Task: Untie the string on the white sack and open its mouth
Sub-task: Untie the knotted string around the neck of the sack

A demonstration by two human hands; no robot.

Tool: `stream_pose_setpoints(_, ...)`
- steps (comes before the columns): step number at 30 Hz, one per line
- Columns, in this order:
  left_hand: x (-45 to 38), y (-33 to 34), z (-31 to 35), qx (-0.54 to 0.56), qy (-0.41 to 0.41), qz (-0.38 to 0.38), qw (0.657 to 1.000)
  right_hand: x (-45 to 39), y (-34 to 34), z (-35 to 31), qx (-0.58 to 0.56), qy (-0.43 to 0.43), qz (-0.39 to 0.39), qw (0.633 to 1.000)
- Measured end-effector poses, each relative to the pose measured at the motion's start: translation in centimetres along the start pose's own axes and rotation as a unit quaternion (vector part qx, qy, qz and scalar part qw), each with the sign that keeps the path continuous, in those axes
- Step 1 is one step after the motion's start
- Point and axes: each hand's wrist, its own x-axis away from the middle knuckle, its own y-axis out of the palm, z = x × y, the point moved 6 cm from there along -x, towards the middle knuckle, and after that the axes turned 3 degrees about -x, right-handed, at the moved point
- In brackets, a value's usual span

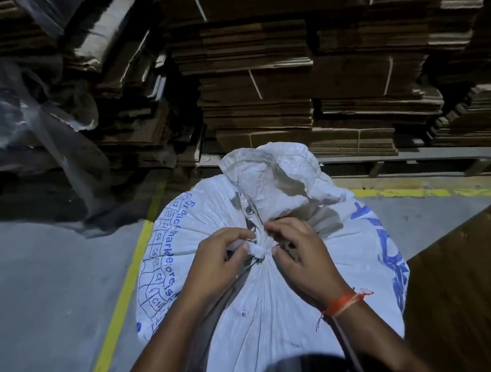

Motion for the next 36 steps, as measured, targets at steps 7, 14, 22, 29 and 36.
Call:
stream_pose_setpoints(7,-0.8,0.6,-1.0,0.008,-0.061,-0.013,0.998,-1.0,0.9,2.1,0.032,0.028,-0.050,0.998)
stream_pose_setpoints(14,-0.8,0.8,-0.9,-0.001,-0.056,-0.011,0.998,-0.9,0.9,2.9,0.038,0.035,-0.078,0.996)
stream_pose_setpoints(22,-0.2,0.7,-0.5,-0.001,-0.079,-0.017,0.997,-0.5,0.5,2.2,0.026,0.036,-0.070,0.997)
stream_pose_setpoints(29,-0.1,0.5,-0.4,0.017,-0.096,-0.009,0.995,0.5,0.0,0.9,0.028,0.026,-0.013,0.999)
stream_pose_setpoints(36,-0.3,-0.1,0.7,0.080,-0.105,-0.077,0.988,1.0,1.2,0.4,0.050,0.045,0.019,0.998)
